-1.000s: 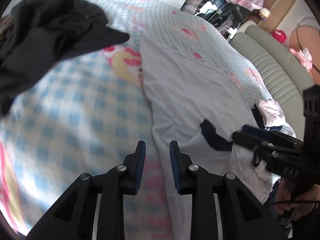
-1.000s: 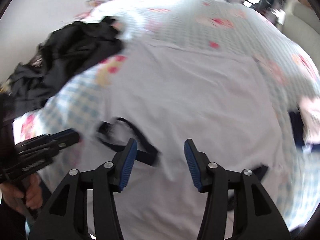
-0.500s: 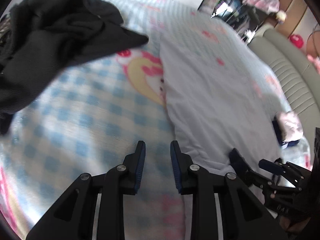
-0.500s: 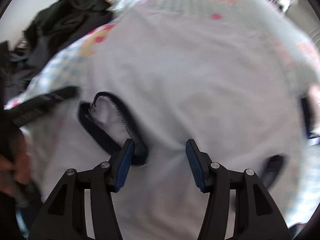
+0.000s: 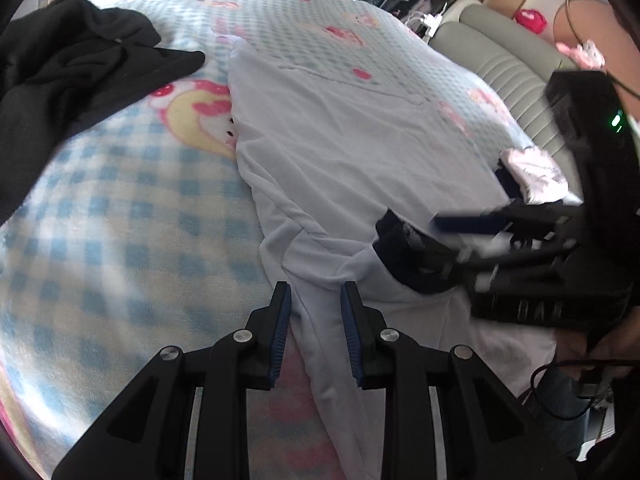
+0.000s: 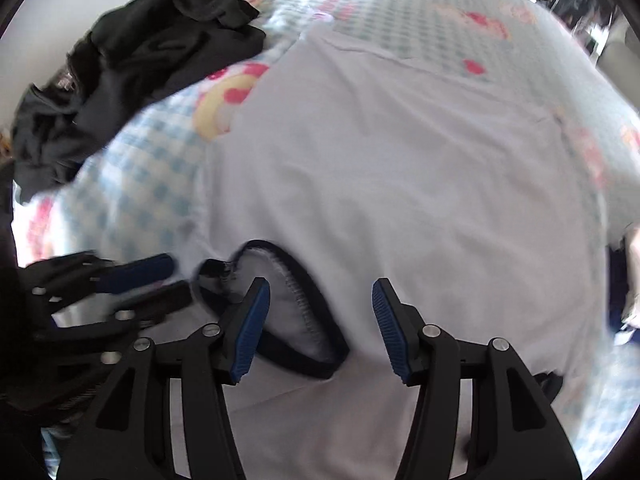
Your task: Fold clothes
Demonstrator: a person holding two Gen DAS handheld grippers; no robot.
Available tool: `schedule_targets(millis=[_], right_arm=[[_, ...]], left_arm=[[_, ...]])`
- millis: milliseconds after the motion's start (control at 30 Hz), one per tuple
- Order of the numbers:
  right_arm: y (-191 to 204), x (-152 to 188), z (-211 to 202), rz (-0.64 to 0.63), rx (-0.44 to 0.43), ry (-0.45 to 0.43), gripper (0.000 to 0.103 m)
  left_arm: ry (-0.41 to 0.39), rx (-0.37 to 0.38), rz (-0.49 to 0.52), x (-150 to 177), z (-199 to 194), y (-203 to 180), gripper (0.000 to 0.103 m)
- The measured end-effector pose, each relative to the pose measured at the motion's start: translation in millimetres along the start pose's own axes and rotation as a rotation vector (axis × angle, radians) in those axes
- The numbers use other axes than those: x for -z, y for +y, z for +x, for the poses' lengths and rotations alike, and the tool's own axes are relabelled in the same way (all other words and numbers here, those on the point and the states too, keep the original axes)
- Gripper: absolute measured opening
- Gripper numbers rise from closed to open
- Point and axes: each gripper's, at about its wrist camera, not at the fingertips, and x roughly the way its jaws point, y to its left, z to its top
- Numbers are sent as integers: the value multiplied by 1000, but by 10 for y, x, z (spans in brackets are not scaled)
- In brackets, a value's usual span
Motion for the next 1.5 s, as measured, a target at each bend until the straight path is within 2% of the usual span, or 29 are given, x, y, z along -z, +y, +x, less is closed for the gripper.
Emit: schedule_targets(millis=[167,300,400,533,667,767,800,867,933,967,1067,1100,1333,1433,1500], right_arm=[[-2,-109,172,-4,-112,17,56],[-218,-259,139,154,-187,-56,55],[-334,-278,15,195,-138,-105,55],[-365,-216,-191,185,-142,-142,55],[-237,-98,-192,117,-170,-105,57],[-137,-39,57,88,-100,-28,57],[-161,-24,137,105,-57,-5,56],[-299,-6,148,182,-52,1,55],[-441,11,46,255,-76,-26,56],[-460,21,-28,251,-78,-40,57],[-432,89,-202,210,-95,-56,57],[-414,119,-244,200,-105,-55,57],[-272,587,-222,184,-144,17,57],[-268,817,-240,202,-156,32,57],[-304,912,-331,206,-142,16,57]], left_arm=[[5,10,-2,7,37,-35,27],[-4,-3,-23,-31,39,-14,28],[-16,-20,-46,-76,30,20,28],[-32,-43,-76,-135,18,65,28],[-48,-66,-106,-194,5,110,28],[-60,-83,-128,-239,-4,144,28],[-64,-89,-136,-253,-7,155,28],[-72,-101,-151,-283,-13,178,28],[-58,-55,-149,-177,-91,128,28],[-49,-27,-147,-112,-137,96,30],[-22,56,-140,84,-274,2,49],[-9,60,-126,168,-292,-66,50],[79,-36,-137,589,-210,-288,51],[68,-162,-114,667,-294,-343,51],[41,-158,-128,696,-389,-337,51]])
